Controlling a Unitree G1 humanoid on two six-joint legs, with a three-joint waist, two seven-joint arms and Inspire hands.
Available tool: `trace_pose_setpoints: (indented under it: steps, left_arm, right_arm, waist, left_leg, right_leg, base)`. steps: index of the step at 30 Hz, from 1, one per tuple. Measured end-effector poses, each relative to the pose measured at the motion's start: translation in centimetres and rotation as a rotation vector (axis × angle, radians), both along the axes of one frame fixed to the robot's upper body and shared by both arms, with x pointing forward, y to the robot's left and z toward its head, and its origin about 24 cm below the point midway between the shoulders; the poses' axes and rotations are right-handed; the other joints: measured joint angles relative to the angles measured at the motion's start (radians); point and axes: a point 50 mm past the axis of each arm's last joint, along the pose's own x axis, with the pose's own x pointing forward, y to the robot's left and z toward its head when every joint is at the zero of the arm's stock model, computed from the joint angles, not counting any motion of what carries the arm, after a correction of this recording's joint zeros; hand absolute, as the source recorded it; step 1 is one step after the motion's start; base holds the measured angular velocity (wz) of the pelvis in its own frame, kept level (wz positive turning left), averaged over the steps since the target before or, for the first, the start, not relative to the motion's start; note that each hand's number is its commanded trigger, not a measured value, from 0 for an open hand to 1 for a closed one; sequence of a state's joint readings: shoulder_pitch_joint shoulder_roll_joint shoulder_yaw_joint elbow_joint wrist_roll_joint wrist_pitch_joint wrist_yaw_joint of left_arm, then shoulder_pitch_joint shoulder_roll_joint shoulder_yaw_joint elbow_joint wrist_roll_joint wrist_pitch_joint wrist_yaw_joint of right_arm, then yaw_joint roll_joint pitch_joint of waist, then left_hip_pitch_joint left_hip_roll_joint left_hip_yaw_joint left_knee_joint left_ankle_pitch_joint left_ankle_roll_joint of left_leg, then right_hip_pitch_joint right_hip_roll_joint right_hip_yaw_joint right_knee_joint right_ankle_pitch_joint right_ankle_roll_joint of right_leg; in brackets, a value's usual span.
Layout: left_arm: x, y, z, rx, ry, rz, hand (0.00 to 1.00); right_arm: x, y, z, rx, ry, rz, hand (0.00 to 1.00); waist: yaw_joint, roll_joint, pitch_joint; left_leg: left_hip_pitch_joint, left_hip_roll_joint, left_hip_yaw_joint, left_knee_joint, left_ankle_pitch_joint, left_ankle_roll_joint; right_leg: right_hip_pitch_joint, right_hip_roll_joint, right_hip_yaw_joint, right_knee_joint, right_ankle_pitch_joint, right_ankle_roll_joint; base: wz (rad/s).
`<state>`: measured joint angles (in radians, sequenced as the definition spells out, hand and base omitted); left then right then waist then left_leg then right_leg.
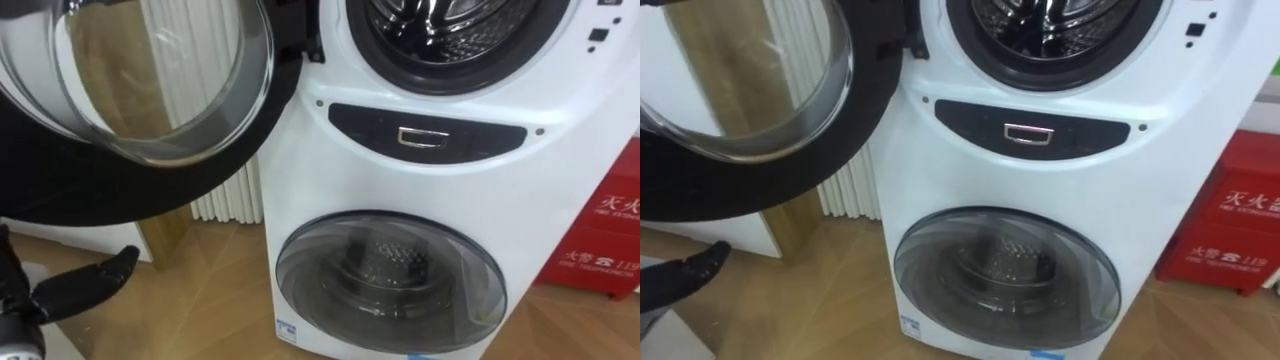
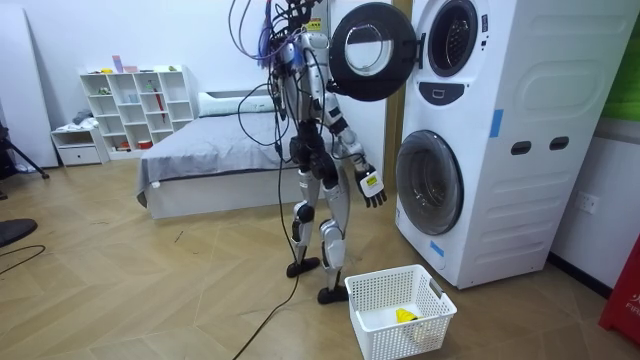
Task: Pick clothes from washing machine
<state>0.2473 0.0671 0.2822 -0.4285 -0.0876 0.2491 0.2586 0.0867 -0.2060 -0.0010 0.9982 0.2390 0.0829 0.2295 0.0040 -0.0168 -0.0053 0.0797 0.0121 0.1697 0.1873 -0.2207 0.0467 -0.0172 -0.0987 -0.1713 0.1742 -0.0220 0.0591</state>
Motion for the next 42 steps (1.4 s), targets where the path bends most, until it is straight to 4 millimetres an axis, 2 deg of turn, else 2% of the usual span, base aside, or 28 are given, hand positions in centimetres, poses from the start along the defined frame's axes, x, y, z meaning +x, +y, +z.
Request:
trace_pose_setpoints:
  steps: [5,9,17,19,23,25,27,28,29,30,31,32,34,38,42]
  left_arm:
    - [0.3,-0.7,-1.0,-0.015,0.018,-0.030,0.00]
    - [0.3,-1.2,-1.7,-0.025,0.041,-0.051,0.00]
    - [-0.5,-3.6,-3.7,-0.062,0.127,-0.148,0.00]
    - [-0.5,-4.1,-4.2,-0.082,0.143,-0.167,0.00]
    - [-0.8,-5.8,-5.0,-0.156,0.176,-0.233,0.00]
    - [-0.6,-7.6,-5.2,-0.173,0.191,-0.347,0.00]
    - [0.6,-12.8,-4.1,-0.146,0.161,-0.747,0.00]
    - [1.0,-14.1,-3.5,-0.138,0.138,-0.837,0.00]
    - [1.5,-16.5,-2.4,-0.124,0.086,-1.001,0.00]
    - [1.7,-17.5,-1.9,-0.118,0.059,-1.070,0.00]
    - [1.7,-19.1,-1.1,-0.114,0.019,-1.185,0.00]
    - [1.6,-20.1,-0.7,-0.104,-0.003,-1.273,0.00]
    - [1.3,-20.7,-1.2,-0.102,0.020,-1.352,0.00]
    - [0.9,-20.3,-2.8,-0.078,0.114,-1.454,0.00]
    - [0.8,-20.3,-3.0,-0.073,0.128,-1.495,0.00]
  right_arm:
    - [0.2,0.2,0.0,-0.004,-0.013,0.000,0.00]
    - [0.5,0.4,0.1,-0.010,-0.028,0.013,0.00]
    - [0.6,0.8,0.0,-0.025,-0.045,0.035,0.00]
    - [0.7,0.9,0.0,-0.026,-0.049,0.047,0.00]
    - [1.1,1.4,0.1,-0.011,-0.071,0.063,0.00]
    - [1.4,1.7,0.1,-0.005,-0.082,0.072,0.00]
    - [2.1,2.6,0.3,0.016,-0.110,0.110,0.00]
    - [2.3,2.9,0.4,0.024,-0.120,0.118,0.00]
    - [2.8,3.3,0.5,0.039,-0.135,0.136,0.00]
    - [2.9,3.4,0.6,0.045,-0.139,0.144,0.00]
    - [2.9,3.5,0.6,0.053,-0.140,0.153,0.00]
    - [2.8,3.5,0.5,0.054,-0.136,0.152,0.00]
    - [2.3,3.5,0.4,0.057,-0.123,0.151,0.00]
    - [2.4,4.0,0.3,0.086,-0.126,0.129,0.00]
    - [2.4,4.3,0.3,0.098,-0.127,0.133,0.00]
  waist:
    - [0.000,0.001,0.0011]
    - [0.000,0.003,0.0020]
    - [-0.002,0.005,0.0025]
    - [-0.012,0.005,0.0031]
    - [-0.063,0.006,0.0033]
    - [-0.088,0.006,0.0034]
    - [-0.137,0.014,0.0068]
    - [-0.151,0.018,0.0091]
    - [-0.171,0.027,0.0116]
    - [-0.186,0.027,0.0129]
    - [-0.205,0.036,0.0110]
    - [-0.224,0.042,0.0130]
    - [-0.232,0.043,0.0140]
    - [-0.243,0.026,0.0224]
    - [-0.237,0.023,0.0204]
  left_leg:
    - [-0.001,-0.004,0.007,0.000,0.004,0.007]
    - [0.000,-0.005,0.019,-0.003,0.007,0.015]
    - [0.000,-0.003,0.046,-0.004,0.006,0.025]
    - [-0.001,-0.003,0.048,-0.003,0.005,0.026]
    - [-0.008,-0.003,0.055,-0.002,0.004,0.028]
    - [-0.015,-0.004,0.064,-0.002,0.003,0.029]
    - [-0.010,-0.003,0.084,-0.002,-0.002,0.029]
    - [-0.007,-0.003,0.091,-0.003,-0.003,0.029]
    - [0.005,-0.003,0.108,-0.011,-0.007,0.027]
    - [0.011,-0.003,0.118,-0.017,-0.009,0.026]
    - [0.023,-0.001,0.143,-0.029,-0.012,0.022]
    - [0.037,0.001,0.163,-0.040,-0.014,0.018]
    - [0.052,0.009,0.192,-0.045,-0.021,0.007]
    - [0.045,0.018,0.203,-0.036,-0.029,-0.006]
    - [0.044,0.021,0.203,-0.035,-0.030,-0.010]
  right_leg:
    - [-0.002,-0.005,-0.023,-0.004,0.018,0.002]
    - [-0.005,-0.005,-0.024,-0.005,0.036,-0.001]
    - [-0.016,-0.007,-0.033,-0.004,0.048,-0.003]
    - [-0.017,-0.008,-0.027,-0.005,0.049,-0.003]
    - [-0.027,-0.008,-0.021,-0.005,0.051,-0.002]
    - [-0.038,-0.008,-0.019,-0.005,0.052,-0.003]
    - [-0.042,-0.006,-0.018,-0.007,0.052,-0.003]
    - [-0.043,-0.005,-0.018,-0.007,0.052,-0.002]
    - [-0.044,-0.001,-0.016,-0.008,0.051,-0.002]
    - [-0.048,0.002,-0.011,-0.008,0.051,-0.002]
    - [-0.055,0.013,0.012,-0.008,0.050,-0.002]
    - [-0.055,0.021,0.030,-0.007,0.047,-0.005]
    - [-0.057,0.035,0.043,-0.007,0.042,-0.014]
    - [-0.064,0.050,0.043,-0.007,0.031,-0.028]
    - [-0.073,0.055,0.044,-0.006,0.020,-0.030]
  base:
    - [-0.02]
    - [-0.08]
    - [-0.08]
    - [-0.04]
    - [-0.05]
    - [-0.18]
    - [-0.30]
    - [-0.42]
    - [-0.44]
    - [-0.69]
    - [-0.70]
    - [-0.75]
    - [-0.46]
    - [-0.08]
    - [-0.01]
